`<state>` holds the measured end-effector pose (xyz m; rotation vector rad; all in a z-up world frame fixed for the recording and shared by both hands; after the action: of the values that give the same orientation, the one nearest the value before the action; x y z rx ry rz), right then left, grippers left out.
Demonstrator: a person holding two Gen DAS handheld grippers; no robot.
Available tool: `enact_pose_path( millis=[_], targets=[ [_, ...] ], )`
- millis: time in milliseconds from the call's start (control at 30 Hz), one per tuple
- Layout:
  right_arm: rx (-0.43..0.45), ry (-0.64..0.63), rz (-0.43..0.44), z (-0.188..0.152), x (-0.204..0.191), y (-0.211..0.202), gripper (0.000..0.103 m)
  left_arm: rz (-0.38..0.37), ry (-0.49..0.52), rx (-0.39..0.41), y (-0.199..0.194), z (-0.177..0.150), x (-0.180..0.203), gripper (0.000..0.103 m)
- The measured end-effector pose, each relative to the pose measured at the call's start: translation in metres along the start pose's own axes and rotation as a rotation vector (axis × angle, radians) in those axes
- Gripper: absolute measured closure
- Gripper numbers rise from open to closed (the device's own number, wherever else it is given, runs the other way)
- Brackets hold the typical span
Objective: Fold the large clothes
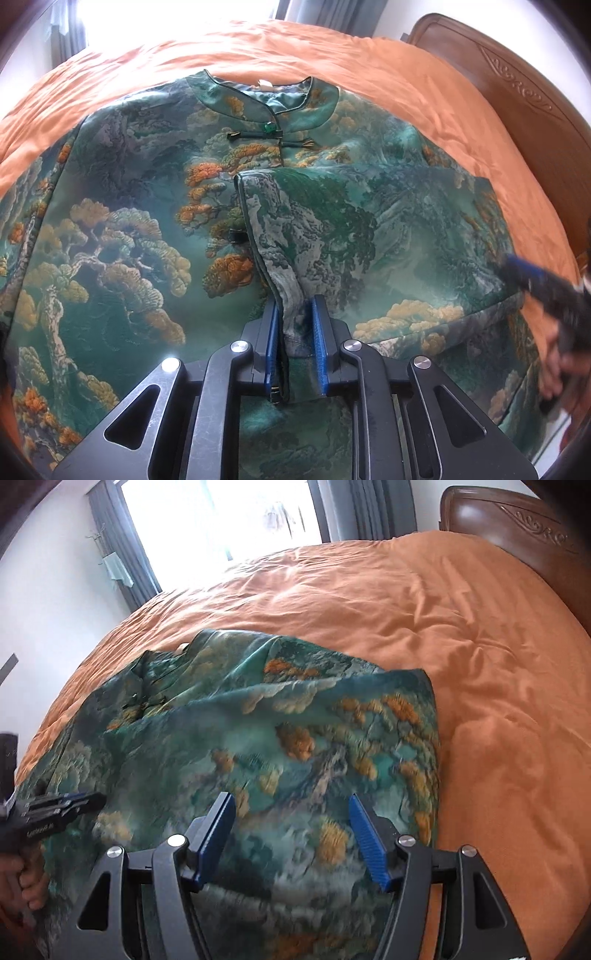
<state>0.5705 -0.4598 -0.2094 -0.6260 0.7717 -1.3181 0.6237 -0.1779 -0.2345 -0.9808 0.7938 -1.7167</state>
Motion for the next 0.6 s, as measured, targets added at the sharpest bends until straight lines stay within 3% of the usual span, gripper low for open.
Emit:
enact_pose_path(
  millis=[100,200,267,333,467,600],
  targets=[
    [-0.056,-0.018,-0.026,-0.02,-0.002,0.003,0.038,0.035,0.003,0.003,0.004,-0.002,0.003,0.082],
    [-0.084,-0.005,-0.051,-0.03,0.001,0.016,0.038,0.07,0.004,0.018,0.0,-0.003,0.003,0.072],
    [-0.095,0.0,-0.067,-0.03,0.0,0.02,0.038,0.089,0.001,0.037,-0.011,-0.004,0.0,0.048],
    [-0.096,0.006,-0.089,-0.027,-0.003,0.016,0.038,0.102,0.002,0.065,-0.028,-0.006,-0.004,0.034],
    [-0.056,-0.002,-0.129,-0.033,-0.021,-0.015,0.036,0.108,0.009,0.126,-0.07,-0.026,-0.02,0.017],
    [-0.023,-0.015,-0.121,-0.059,-0.042,-0.05,0.032,0.17,0.025,0.18,-0.107,-0.055,-0.039,0.009]
  ],
)
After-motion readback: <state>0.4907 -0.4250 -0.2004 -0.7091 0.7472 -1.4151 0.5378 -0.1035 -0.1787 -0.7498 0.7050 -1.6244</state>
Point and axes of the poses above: each gripper's, at about its wrist camera, not at the fingertips, and y roughly the way its jaws point, x to its right, z to its top, the point moved 4 cm from there along y, roughly the way its jaws point, and after that the axes turned 3 degrees about -y, right-handed, at the moved point
